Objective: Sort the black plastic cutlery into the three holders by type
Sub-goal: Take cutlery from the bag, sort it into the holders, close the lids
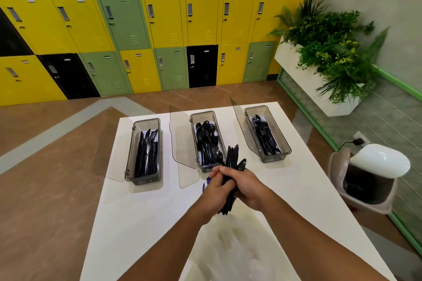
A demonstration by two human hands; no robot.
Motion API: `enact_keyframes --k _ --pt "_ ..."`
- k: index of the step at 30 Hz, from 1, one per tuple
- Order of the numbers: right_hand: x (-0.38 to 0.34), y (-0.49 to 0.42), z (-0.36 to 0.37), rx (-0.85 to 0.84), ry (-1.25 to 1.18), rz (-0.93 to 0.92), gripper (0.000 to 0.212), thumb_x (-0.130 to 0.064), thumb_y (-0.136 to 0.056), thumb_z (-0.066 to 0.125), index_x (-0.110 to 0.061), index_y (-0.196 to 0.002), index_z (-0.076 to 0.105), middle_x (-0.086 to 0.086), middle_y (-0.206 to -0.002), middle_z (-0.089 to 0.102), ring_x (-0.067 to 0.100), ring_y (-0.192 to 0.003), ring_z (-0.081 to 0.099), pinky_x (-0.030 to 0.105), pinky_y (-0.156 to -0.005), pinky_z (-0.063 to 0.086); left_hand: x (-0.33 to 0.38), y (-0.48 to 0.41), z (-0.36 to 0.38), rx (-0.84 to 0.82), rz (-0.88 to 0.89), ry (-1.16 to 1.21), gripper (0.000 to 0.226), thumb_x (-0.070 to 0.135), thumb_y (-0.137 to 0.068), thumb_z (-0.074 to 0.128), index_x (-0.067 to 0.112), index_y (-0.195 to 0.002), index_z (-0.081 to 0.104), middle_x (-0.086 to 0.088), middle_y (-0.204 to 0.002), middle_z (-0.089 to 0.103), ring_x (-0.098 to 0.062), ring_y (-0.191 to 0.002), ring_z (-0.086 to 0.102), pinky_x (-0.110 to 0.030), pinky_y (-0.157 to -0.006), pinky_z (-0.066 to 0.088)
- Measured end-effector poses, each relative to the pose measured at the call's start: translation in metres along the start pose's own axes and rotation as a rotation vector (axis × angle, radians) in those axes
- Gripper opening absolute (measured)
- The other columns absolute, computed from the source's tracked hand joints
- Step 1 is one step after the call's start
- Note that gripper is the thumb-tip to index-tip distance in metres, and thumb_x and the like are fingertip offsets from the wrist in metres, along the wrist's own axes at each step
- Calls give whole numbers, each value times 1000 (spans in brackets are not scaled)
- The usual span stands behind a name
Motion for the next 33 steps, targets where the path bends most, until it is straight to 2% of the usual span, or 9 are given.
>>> enact_keyframes --k 3,9,12,13,15,18,25,29,33 --pt "1 -2 4 -1 63 26 28 -35 -98 58 -17 -111 74 3 -112 75 22 -112 68 34 -84 55 1 3 -8 36 49 -16 25 25 -98 52 25 -120 63 -6 -118 70 -23 -109 70 -47 -93 58" --pt "1 -6 11 8 68 29 42 -54 -96 53 -23 -110 76 1 -110 76 20 -109 69 45 -98 54 5 9 -19 37 102 -13 29 19 -106 45 30 -130 57 7 -109 74 -8 -97 72 -14 -63 52" --pt "-1 -11 11 34 40 14 45 -55 -95 54 -19 -114 74 3 -108 77 20 -104 72 43 -95 56 1 7 -28 58 109 -2 31 21 -105 48 27 -135 56 3 -116 73 -11 -104 71 -18 -74 54" --pt "-2 -13 10 49 24 11 46 -56 -94 56 -18 -114 73 4 -107 77 22 -102 72 44 -94 56 0 6 -31 68 104 6 32 21 -105 49 26 -136 56 3 -115 73 -11 -100 72 -20 -77 55" --pt "-5 -16 9 65 -4 -9 46 -55 -94 56 -16 -115 71 7 -107 77 26 -102 73 48 -93 57 0 7 -37 110 90 32 27 18 -104 50 20 -130 59 4 -94 74 -3 -69 67 -15 -61 50" --pt "-15 -18 8 115 -59 -69 41 -44 -101 49 -11 -109 72 12 -103 77 32 -97 73 53 -88 57 1 7 -48 164 82 51 17 13 -105 49 16 -113 63 10 -63 63 -1 -44 52 -12 -43 37" --pt "-31 -31 -2 181 -181 -91 23 -14 -104 47 -3 -108 67 10 -75 68 24 -62 65 40 -66 55 -6 10 -53 103 15 -22 13 13 -104 47 6 -96 55 -12 -66 50 -9 -44 39 -20 -42 29" --pt "-29 -46 -1 209 -105 -11 19 -16 -105 46 -7 -97 61 1 -57 43 13 -45 31 28 -46 39 -8 13 -56 81 10 -15 14 17 -102 51 8 -91 54 -10 -63 50 -14 -47 36 -24 -45 25" --pt "-11 -52 14 52 -90 156 25 -31 -99 56 -9 -89 61 -1 -58 38 11 -45 23 25 -42 25 -8 15 -62 76 15 33 16 21 -100 54 8 -93 60 -10 -63 46 -16 -49 33 -29 -49 21"
Point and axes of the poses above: each hand's wrist, its own y-axis away from the middle knuckle, its own z-axis out of the palm, x = y × z, the point moved 7 cm from there along -y, towards the middle knuckle
